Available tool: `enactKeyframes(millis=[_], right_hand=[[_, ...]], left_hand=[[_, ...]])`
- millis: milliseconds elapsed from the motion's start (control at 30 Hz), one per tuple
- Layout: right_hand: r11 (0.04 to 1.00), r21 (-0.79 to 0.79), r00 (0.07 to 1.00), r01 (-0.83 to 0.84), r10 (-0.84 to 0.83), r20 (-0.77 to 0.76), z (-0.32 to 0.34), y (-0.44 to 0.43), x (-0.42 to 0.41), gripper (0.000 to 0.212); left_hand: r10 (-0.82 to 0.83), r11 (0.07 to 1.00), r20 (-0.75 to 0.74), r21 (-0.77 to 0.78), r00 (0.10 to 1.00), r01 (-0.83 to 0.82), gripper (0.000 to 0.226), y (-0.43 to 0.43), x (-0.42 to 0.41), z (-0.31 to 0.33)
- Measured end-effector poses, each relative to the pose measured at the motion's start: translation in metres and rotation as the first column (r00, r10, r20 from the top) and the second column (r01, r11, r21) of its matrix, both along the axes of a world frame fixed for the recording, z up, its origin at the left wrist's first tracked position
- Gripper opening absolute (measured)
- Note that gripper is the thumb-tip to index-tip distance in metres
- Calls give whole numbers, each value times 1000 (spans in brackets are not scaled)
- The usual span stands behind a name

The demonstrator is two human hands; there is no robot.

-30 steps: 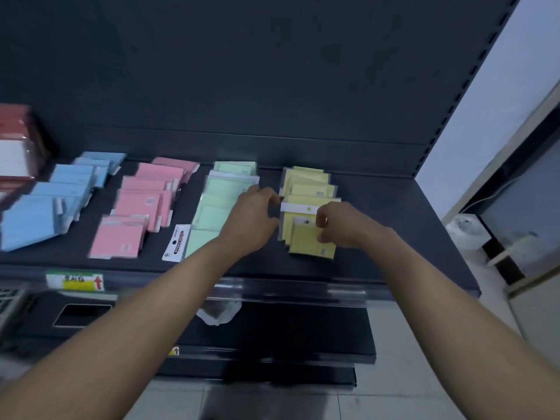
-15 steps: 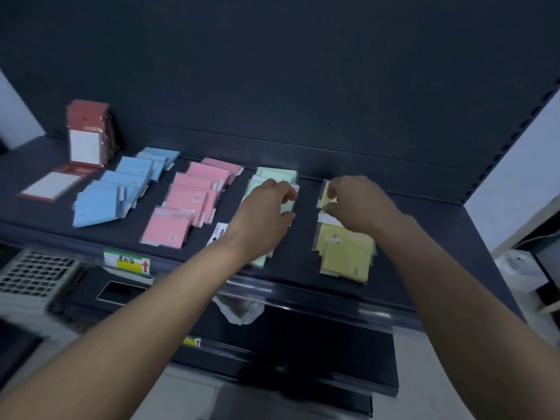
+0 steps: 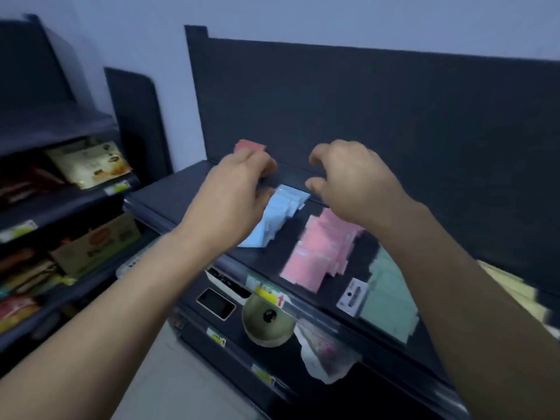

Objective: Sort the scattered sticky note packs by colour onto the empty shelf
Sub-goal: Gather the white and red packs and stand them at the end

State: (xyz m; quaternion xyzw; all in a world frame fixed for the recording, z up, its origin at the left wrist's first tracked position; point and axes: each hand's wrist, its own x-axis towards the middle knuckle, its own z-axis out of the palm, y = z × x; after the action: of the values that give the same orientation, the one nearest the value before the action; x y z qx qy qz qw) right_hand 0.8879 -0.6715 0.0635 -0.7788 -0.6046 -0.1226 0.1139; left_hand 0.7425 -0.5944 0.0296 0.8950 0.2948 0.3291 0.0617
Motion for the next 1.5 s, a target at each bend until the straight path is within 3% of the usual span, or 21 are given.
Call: enactKeyframes(millis=[200, 400, 800, 933, 1233, 1500], right_hand=[[981, 53, 981, -185, 181, 63, 8, 90, -87, 29], [913, 95, 918, -397, 397, 25, 3, 175, -190, 27], [660, 92, 663, -745, 749, -9, -7, 307, -359, 25], [595, 98, 596, -798, 803, -24, -12, 358, -391, 27], [546, 92, 547, -833, 837, -16, 7, 488, -428, 23], [564, 67, 555, -823, 824, -117, -2, 577, -475, 20]], left_hand=[[186, 982, -7, 24, 983, -186, 29, 69, -107, 12], [386, 922, 12, 15, 922, -387, 26, 111, -218, 12], [762, 646, -10, -55, 648, -761, 28, 165, -374, -1], [835, 550, -7, -48, 551, -834, 25, 202, -402, -3], [898, 438, -7, -90, 441, -894, 23, 321, -432, 12], [940, 324, -34, -219, 339, -920, 24, 402, -484, 2]])
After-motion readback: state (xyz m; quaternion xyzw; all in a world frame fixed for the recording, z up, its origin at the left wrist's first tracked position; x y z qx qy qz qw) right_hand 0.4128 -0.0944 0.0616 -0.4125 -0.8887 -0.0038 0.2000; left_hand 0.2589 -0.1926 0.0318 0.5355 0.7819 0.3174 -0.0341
